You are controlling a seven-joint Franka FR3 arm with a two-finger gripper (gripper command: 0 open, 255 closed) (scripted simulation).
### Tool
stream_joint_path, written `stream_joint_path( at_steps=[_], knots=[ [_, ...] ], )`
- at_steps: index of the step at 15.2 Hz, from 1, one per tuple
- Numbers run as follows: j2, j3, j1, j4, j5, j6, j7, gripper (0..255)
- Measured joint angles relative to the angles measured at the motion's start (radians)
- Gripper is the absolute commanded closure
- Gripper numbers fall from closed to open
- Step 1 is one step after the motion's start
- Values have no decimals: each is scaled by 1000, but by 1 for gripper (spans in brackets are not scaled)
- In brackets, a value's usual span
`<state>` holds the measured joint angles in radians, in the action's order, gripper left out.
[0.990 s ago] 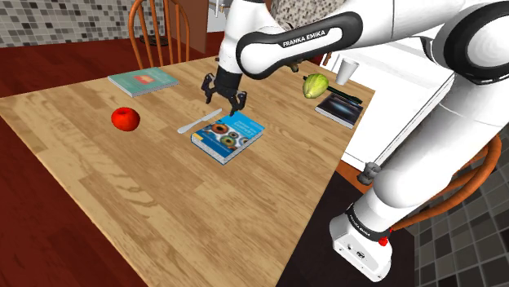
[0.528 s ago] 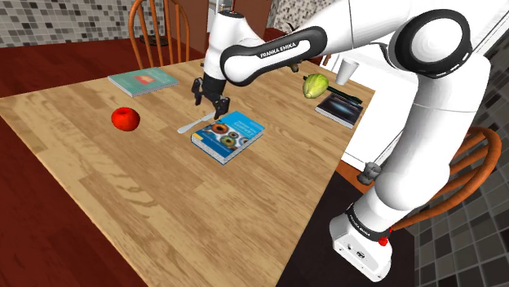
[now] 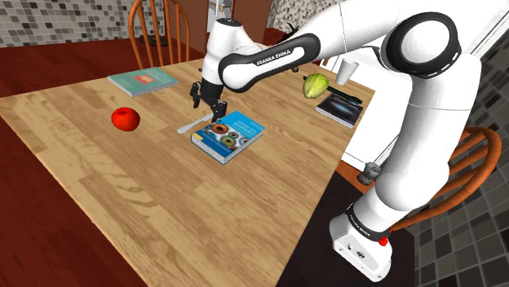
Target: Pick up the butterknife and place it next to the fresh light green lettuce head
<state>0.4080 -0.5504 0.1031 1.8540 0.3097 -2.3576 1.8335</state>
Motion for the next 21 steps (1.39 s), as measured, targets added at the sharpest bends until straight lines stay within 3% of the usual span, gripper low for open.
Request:
stream_joint_path(
  at_steps=[4,5,14,21],
  knots=[
    [5,2,-3,-3,4,0,3,0],
    [3,2,-2,1,3,-3,3,255],
    [1,2,-4,14,6,-3,8,255],
    [-25,-14,9,-16,-26,53,-17,255]
  ],
)
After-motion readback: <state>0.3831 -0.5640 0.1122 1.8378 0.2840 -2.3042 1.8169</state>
